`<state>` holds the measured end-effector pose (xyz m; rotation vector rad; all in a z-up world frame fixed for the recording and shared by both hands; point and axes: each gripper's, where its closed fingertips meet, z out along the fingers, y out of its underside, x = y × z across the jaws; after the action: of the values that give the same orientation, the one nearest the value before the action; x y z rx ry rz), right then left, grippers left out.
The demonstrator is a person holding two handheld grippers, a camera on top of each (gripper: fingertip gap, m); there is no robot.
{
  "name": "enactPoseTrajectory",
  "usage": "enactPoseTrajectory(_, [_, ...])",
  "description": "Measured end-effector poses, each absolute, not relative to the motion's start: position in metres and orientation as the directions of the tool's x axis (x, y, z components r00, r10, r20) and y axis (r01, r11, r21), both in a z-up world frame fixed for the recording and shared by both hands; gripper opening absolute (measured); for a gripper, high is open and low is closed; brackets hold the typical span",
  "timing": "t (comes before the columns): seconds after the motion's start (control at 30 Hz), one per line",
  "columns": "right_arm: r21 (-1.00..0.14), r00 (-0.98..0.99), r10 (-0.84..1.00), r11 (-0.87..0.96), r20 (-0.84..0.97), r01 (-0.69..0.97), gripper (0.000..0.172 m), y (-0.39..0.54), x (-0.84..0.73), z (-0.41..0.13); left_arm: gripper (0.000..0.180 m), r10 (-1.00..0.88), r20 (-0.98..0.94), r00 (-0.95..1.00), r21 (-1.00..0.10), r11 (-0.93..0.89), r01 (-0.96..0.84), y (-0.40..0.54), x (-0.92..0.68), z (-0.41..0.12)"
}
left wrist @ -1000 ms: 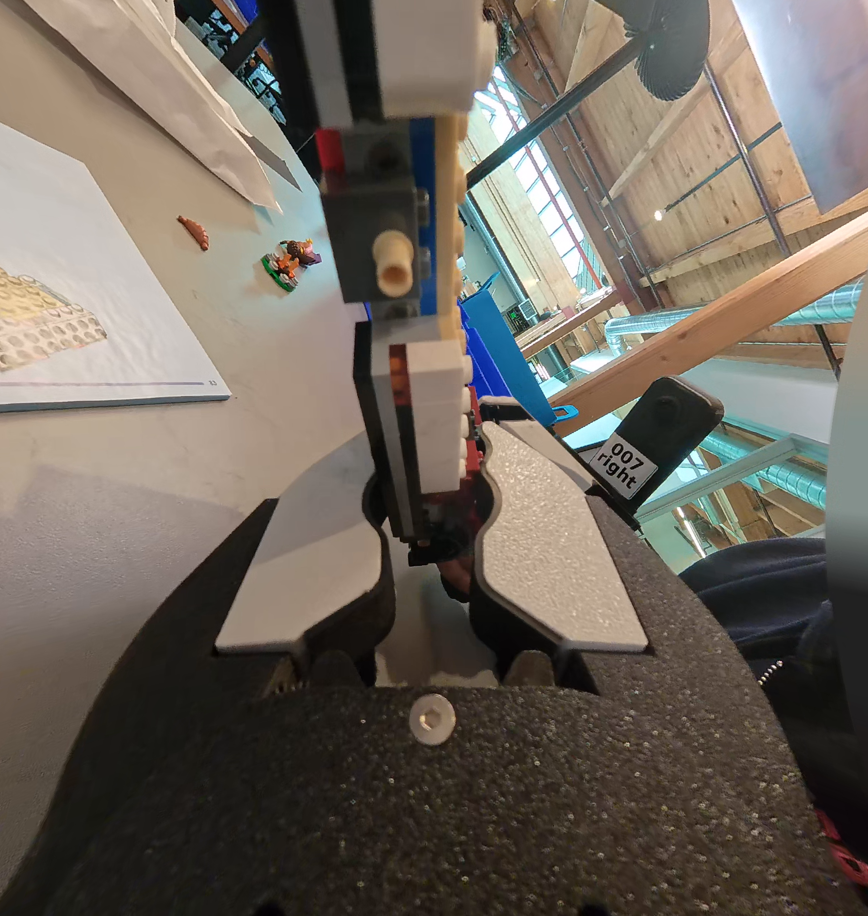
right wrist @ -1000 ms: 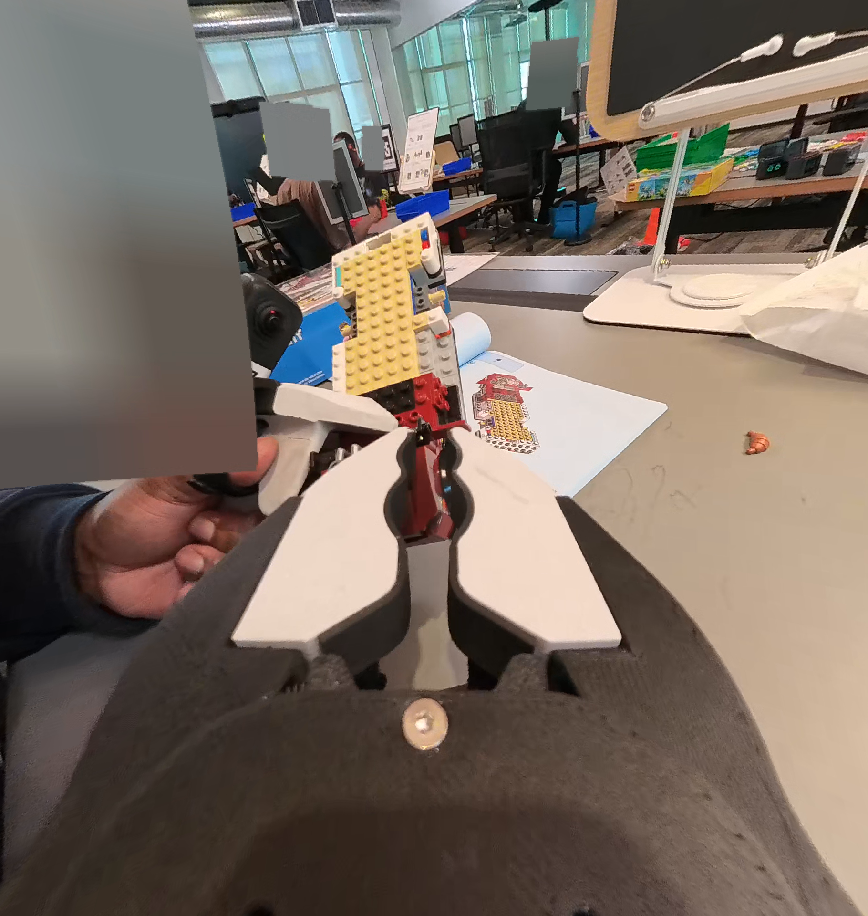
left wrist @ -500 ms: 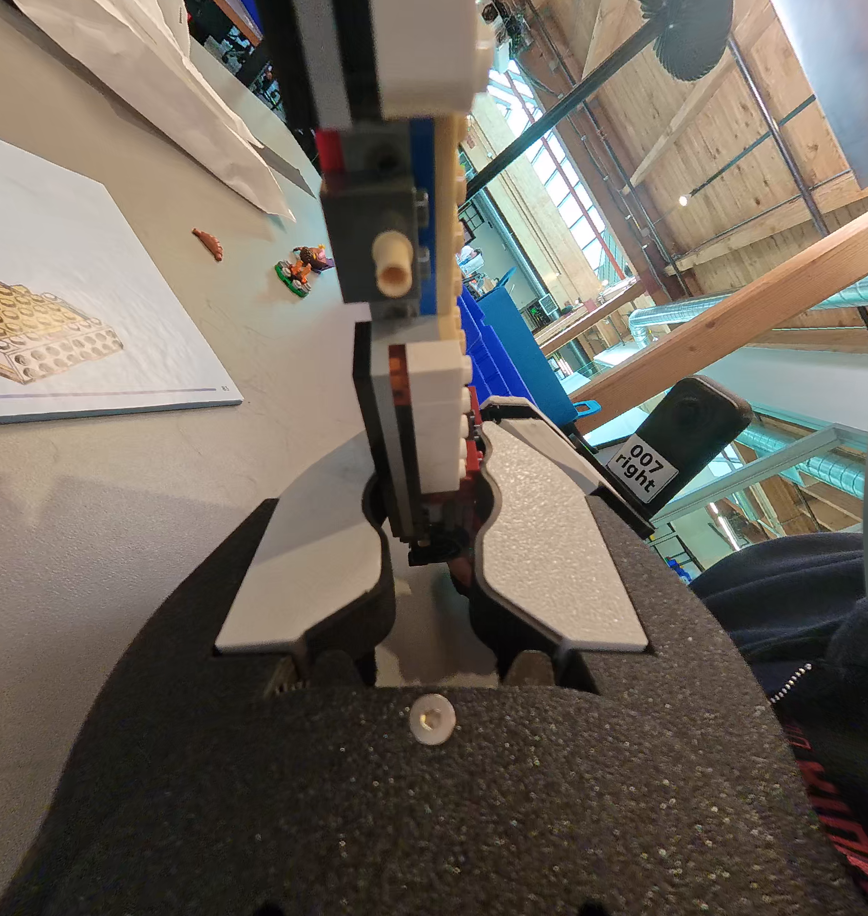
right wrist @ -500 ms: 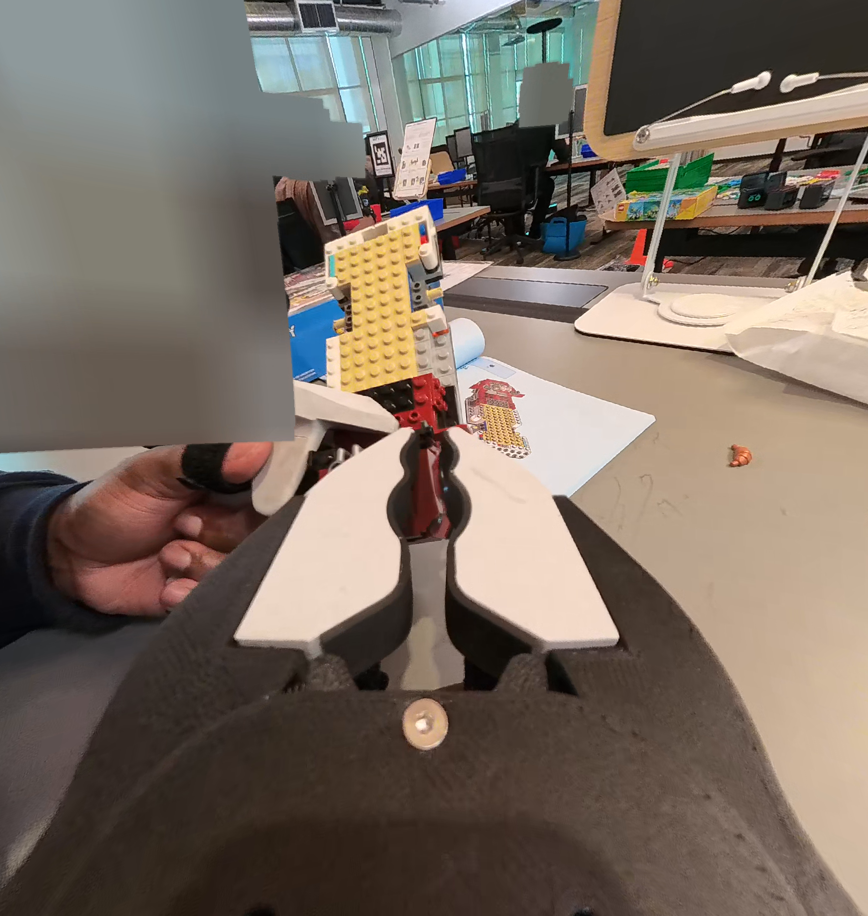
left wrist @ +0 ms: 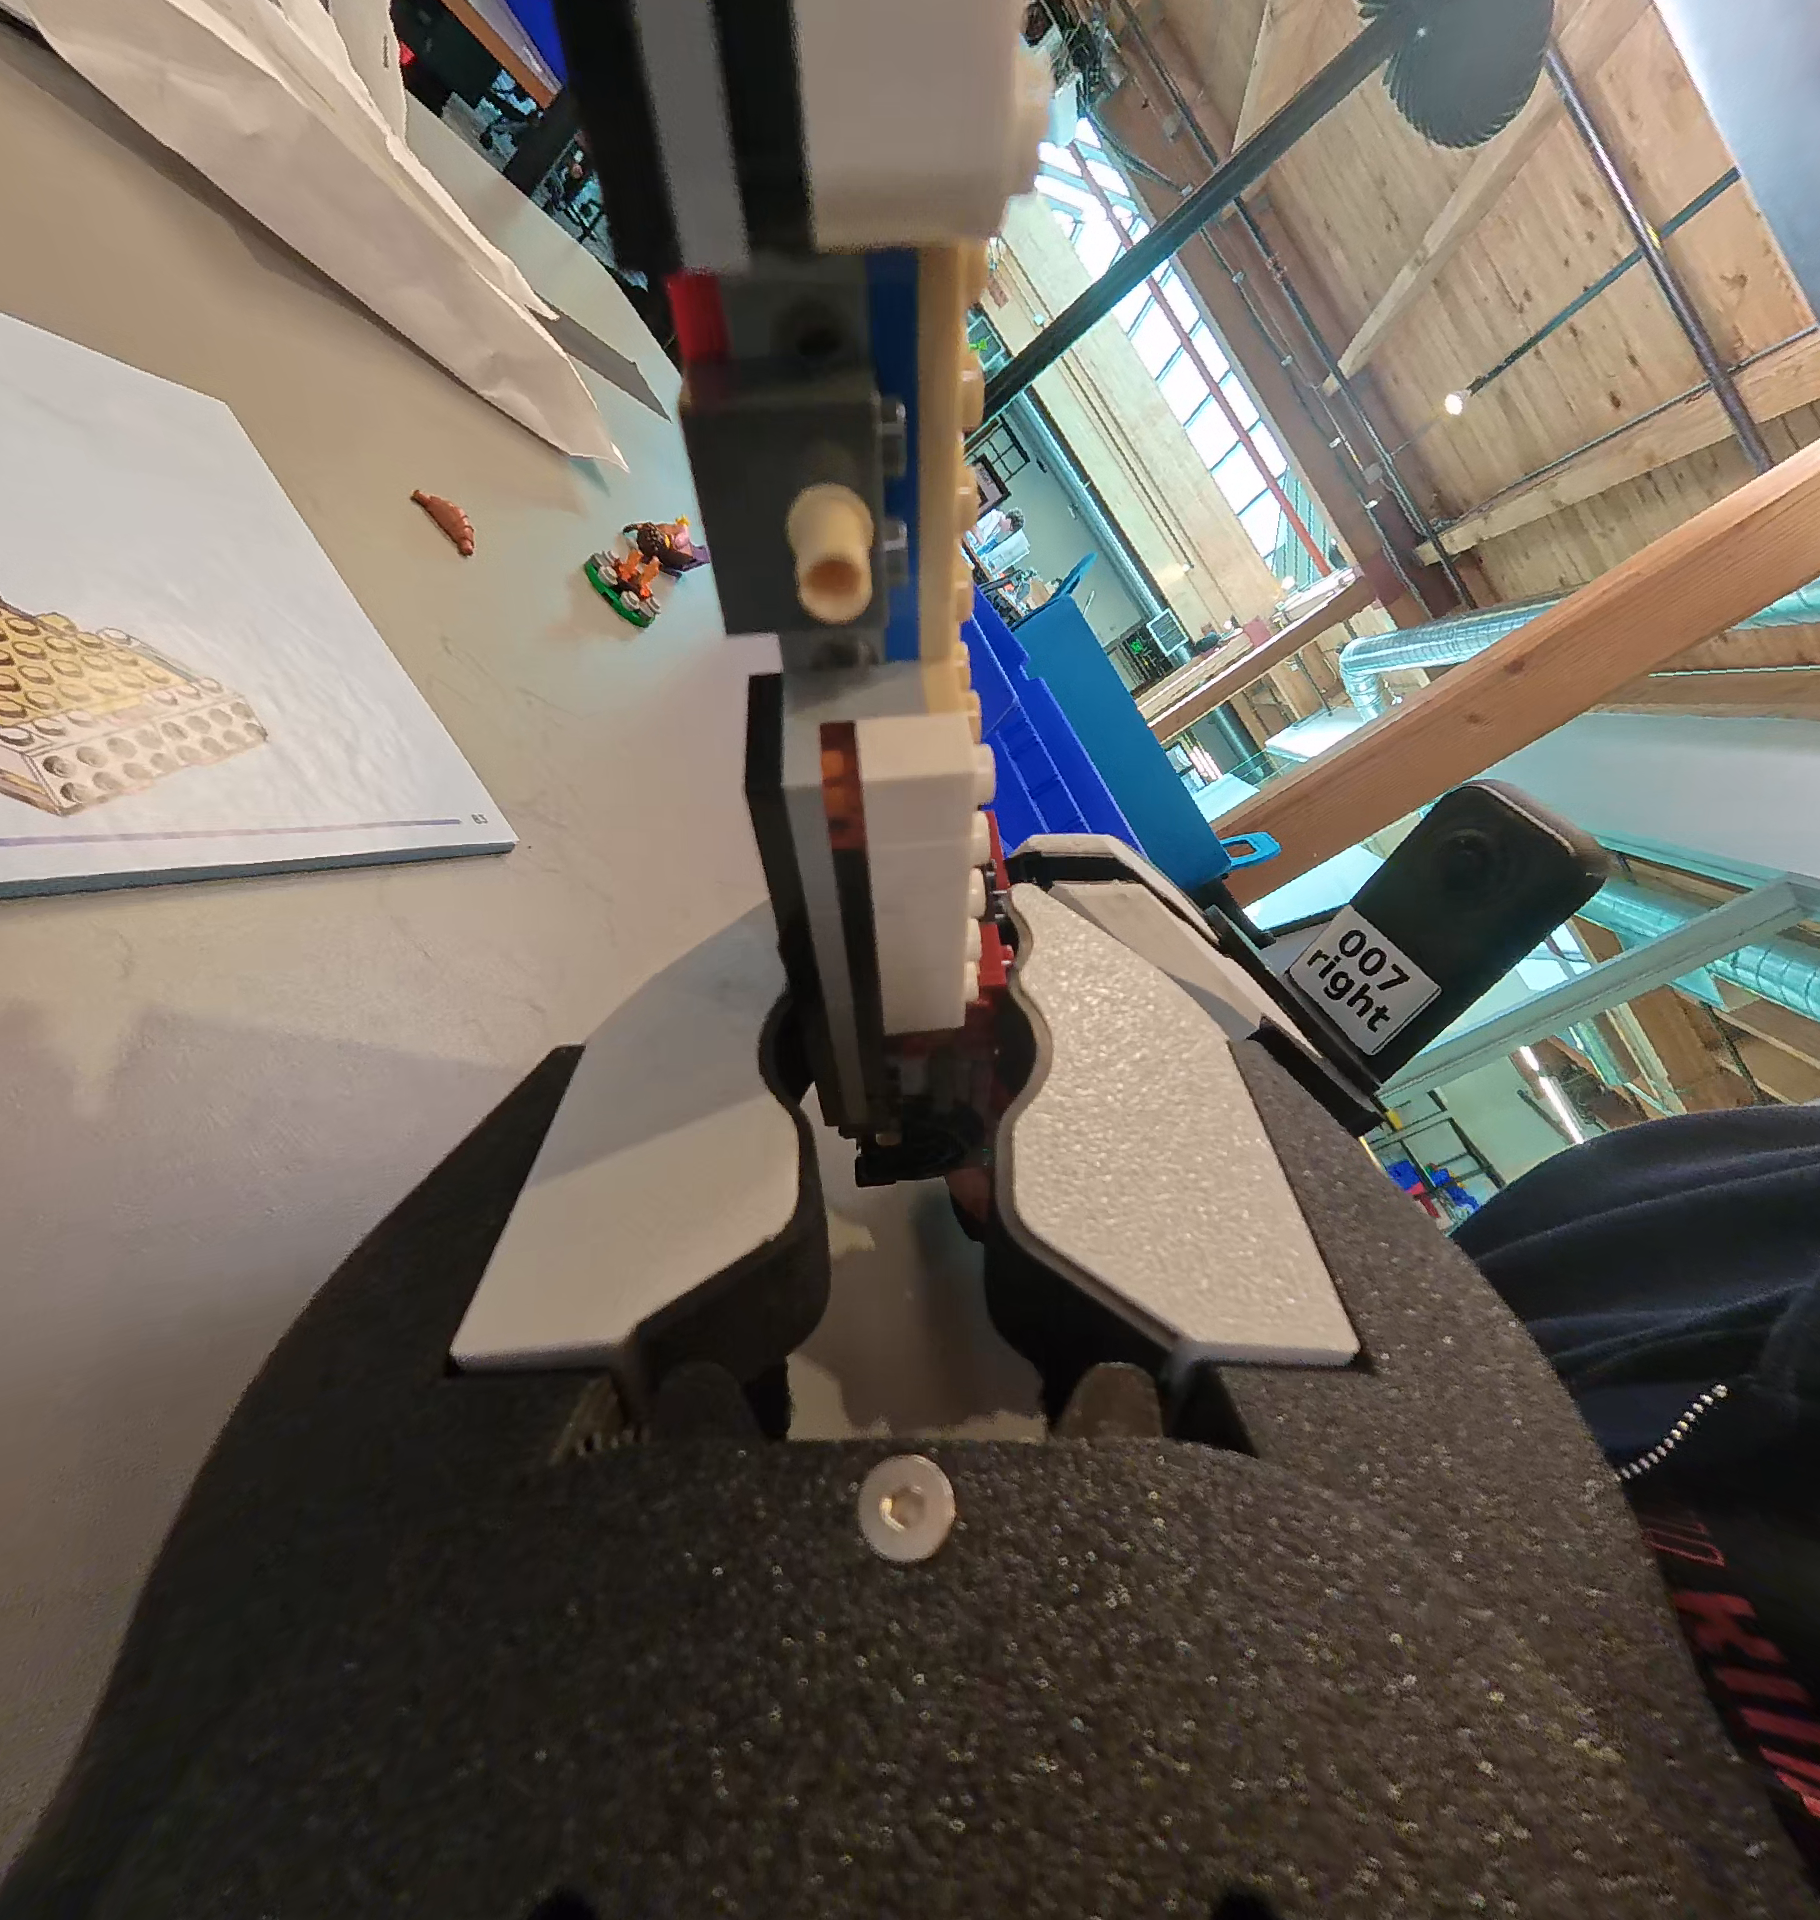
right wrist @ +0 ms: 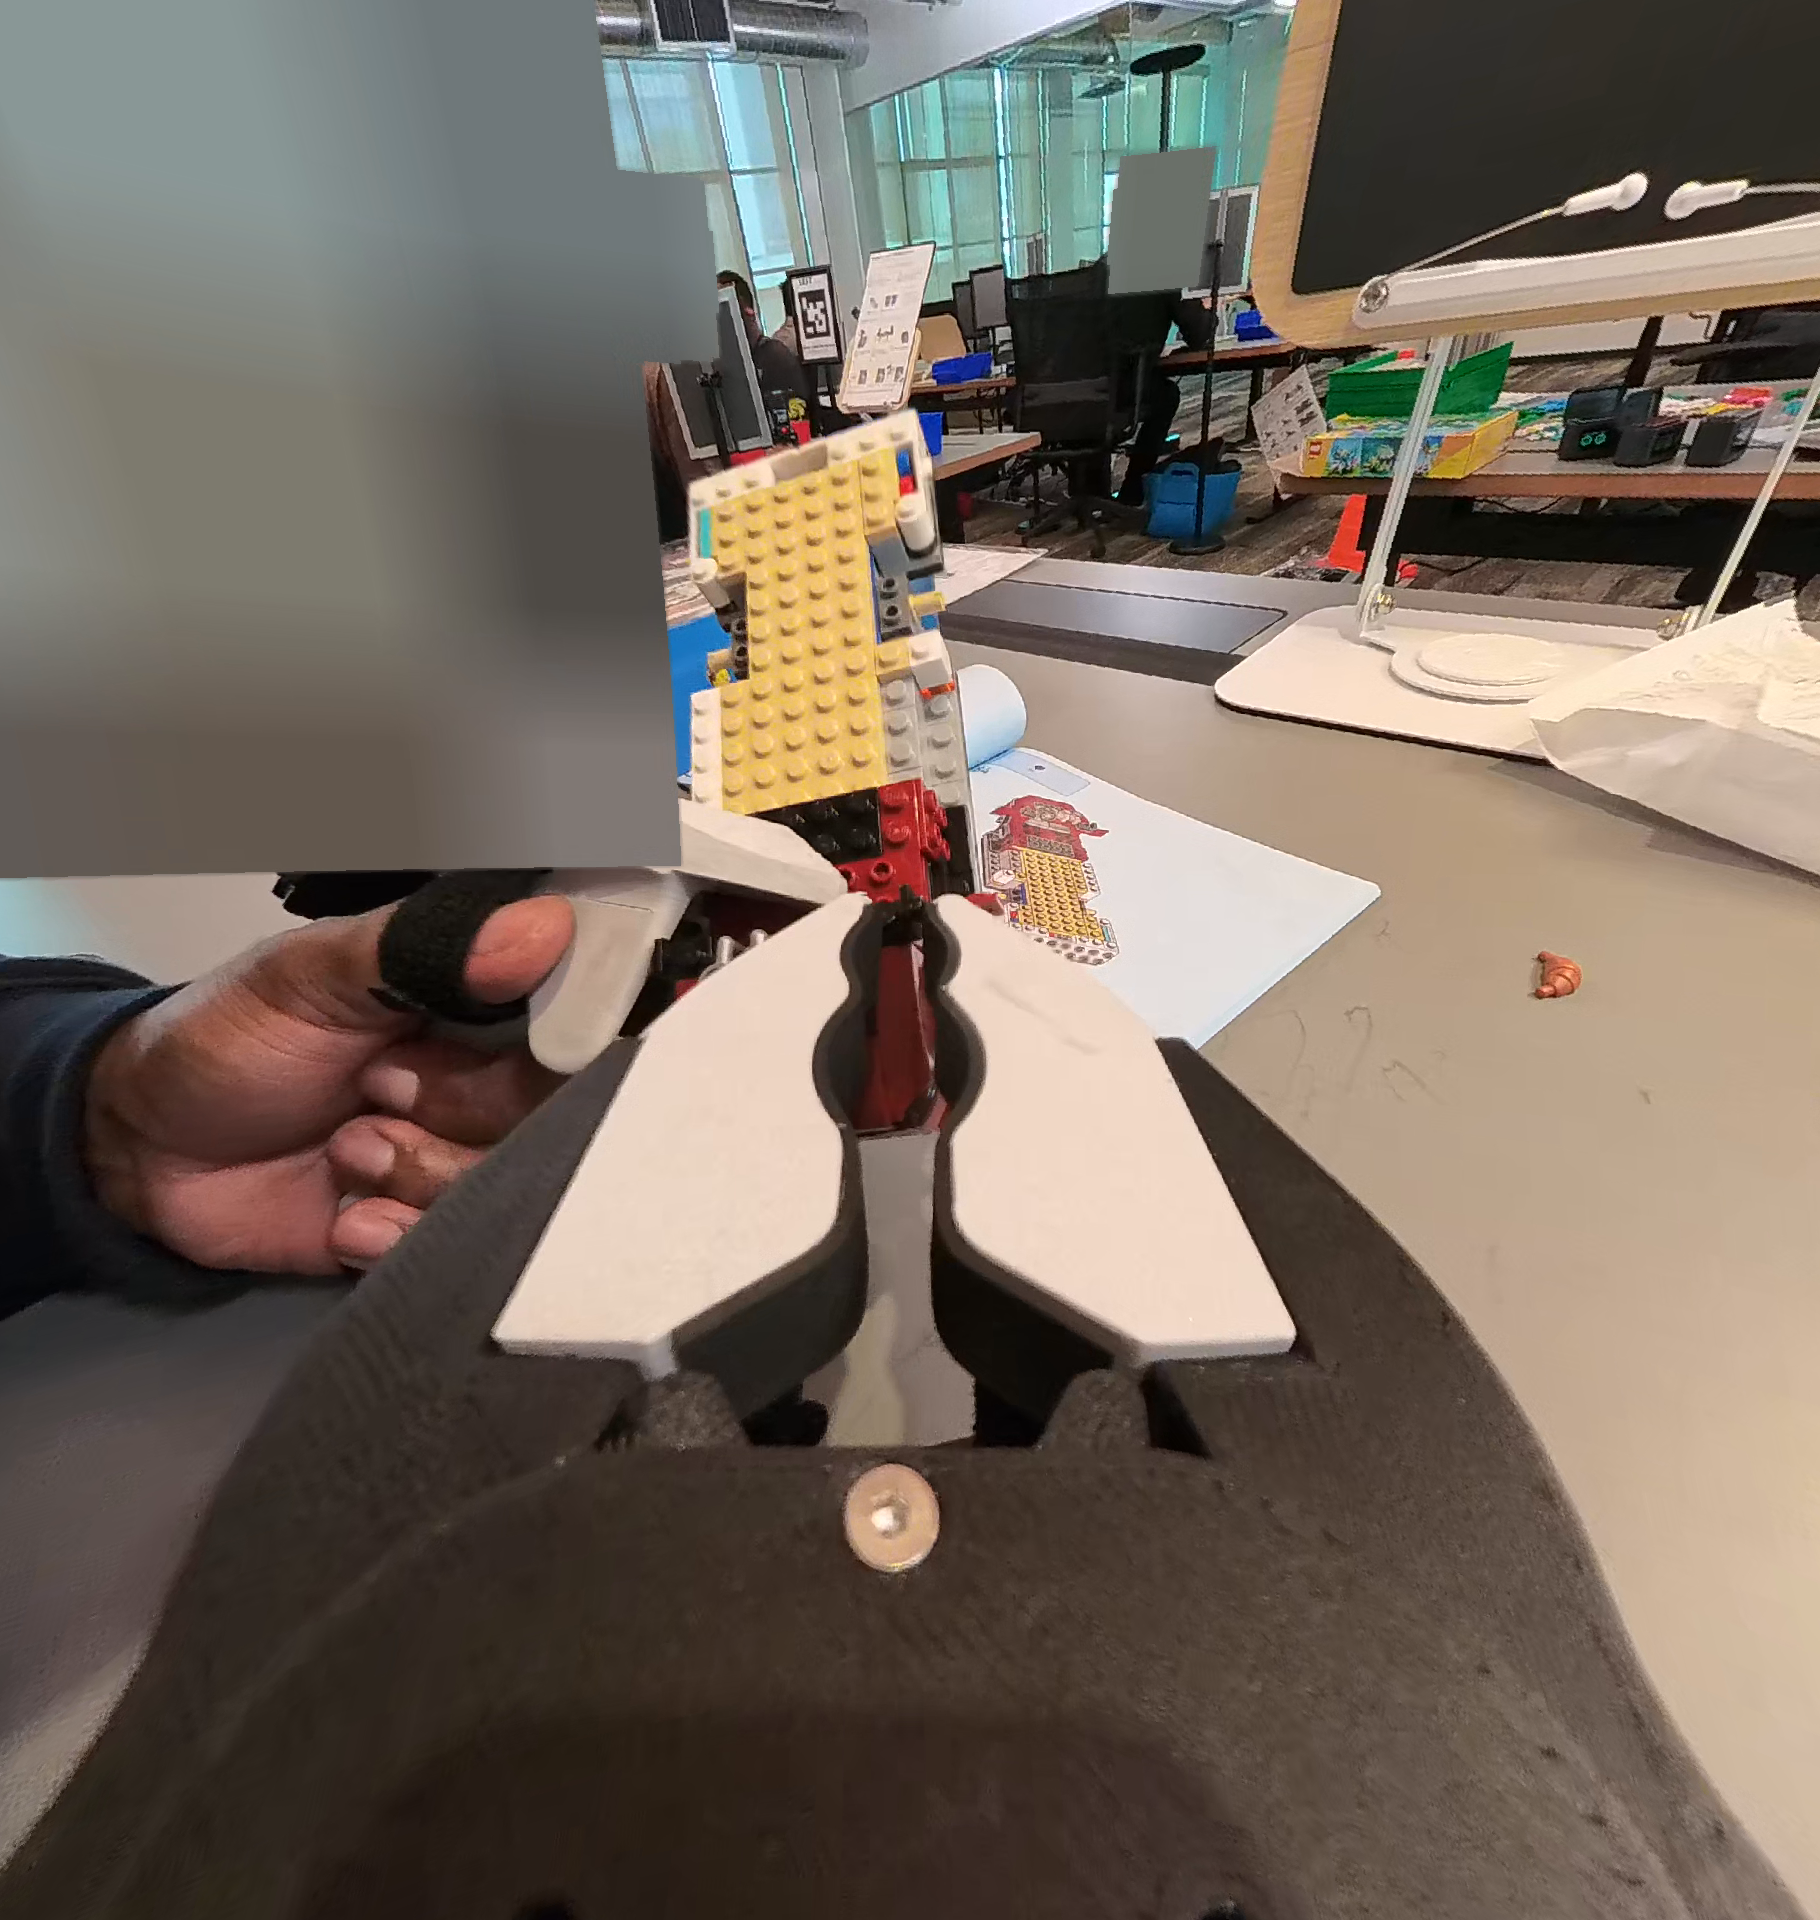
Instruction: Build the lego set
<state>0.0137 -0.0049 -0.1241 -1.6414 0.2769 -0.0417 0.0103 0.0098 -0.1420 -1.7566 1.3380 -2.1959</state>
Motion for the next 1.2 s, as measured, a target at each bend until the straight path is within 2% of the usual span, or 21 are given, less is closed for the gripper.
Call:
enactPoseTrajectory(0.7, [-0.990, 0.969, -0.216, -0.052, -0.119, -0.133, 0.008, -0.004, 0.012, -0.125, 0.032, -0.500, 0.784, -0.367, -0.620, -0.639, -0.455, 0.010, 0.010, -0.141])
enactPoseTrajectory(0.9, [-0.976, 0.958, -0.198, -0.030, -0.205, -0.216, 0.007, -0.003, 0.011, -0.123, 0.032, -0.476, 0.798, -0.370, -0.602, -0.657, -0.453, 0.012, 0.011, -0.140])
enactPoseTrajectory(0.97, [-0.970, 0.955, -0.187, -0.037, -0.230, -0.241, 0.017, -0.001, 0.010, -0.126, 0.032, -0.450, 0.816, -0.362, -0.576, -0.685, -0.447, 0.016, 0.012, -0.139])
enactPoseTrajectory(1.07, [-0.962, 0.946, -0.181, -0.007, -0.268, -0.274, 0.020, -0.003, 0.011, -0.122, 0.032, -0.416, 0.841, -0.345, -0.537, -0.713, -0.451, 0.021, 0.014, -0.140])
enactPoseTrajectory(1.2, [-0.958, 0.942, -0.185, -0.001, -0.280, -0.285, 0.020, -0.005, 0.013, -0.120, 0.032, -0.437, 0.825, -0.359, -0.563, -0.692, -0.451, 0.017, 0.013, -0.139])
